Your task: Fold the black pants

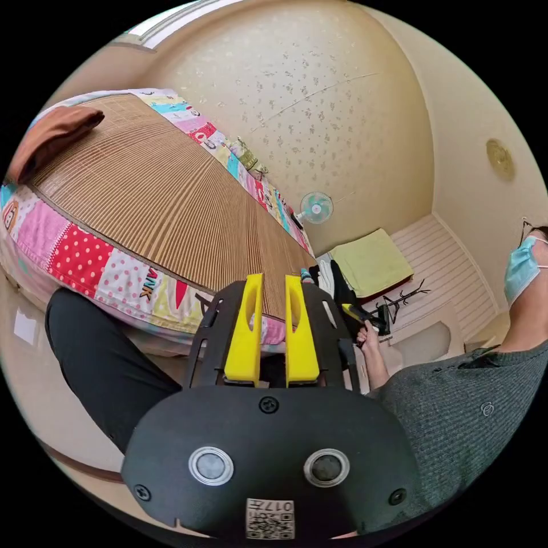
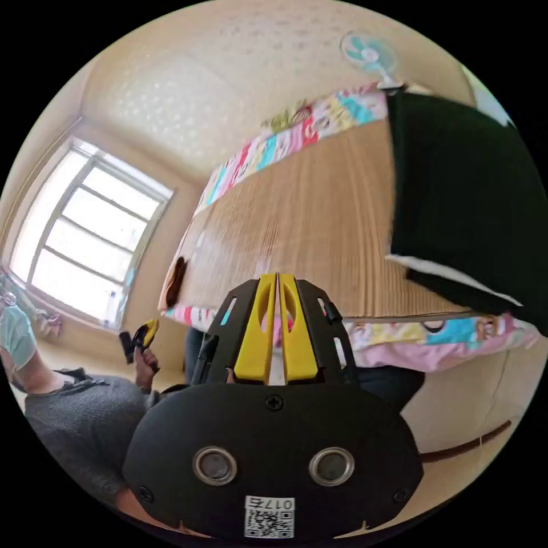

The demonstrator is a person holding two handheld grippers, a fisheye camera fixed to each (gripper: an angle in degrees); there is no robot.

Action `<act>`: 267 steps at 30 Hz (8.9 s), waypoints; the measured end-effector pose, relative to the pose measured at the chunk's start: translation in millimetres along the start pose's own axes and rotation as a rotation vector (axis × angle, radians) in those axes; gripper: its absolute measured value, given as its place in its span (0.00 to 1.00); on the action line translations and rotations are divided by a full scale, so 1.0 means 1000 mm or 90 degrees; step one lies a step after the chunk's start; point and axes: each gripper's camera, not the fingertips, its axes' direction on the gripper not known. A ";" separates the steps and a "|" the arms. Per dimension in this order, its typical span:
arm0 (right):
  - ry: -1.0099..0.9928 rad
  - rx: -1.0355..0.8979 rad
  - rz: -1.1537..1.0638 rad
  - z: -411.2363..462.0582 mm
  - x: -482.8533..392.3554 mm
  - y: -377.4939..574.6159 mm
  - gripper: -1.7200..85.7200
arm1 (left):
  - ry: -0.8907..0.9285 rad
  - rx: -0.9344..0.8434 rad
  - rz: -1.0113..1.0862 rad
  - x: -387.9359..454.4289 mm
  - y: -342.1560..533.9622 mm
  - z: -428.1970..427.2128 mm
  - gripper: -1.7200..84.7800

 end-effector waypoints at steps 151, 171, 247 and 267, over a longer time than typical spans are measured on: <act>0.140 -0.111 -0.253 0.105 -0.051 -0.026 0.05 | -0.250 -0.565 0.349 -0.058 -0.185 0.247 0.03; 0.091 -0.230 -0.255 0.203 0.008 0.033 0.15 | -0.086 -0.143 0.131 -0.091 -0.118 0.067 0.06; 0.493 -0.482 -0.441 0.477 -0.091 -0.066 0.07 | -0.167 0.047 -0.264 -0.145 -0.021 -0.079 0.14; 0.252 -0.455 -0.451 0.291 -0.147 0.116 0.10 | -0.149 -0.022 -0.206 -0.138 -0.070 -0.030 0.15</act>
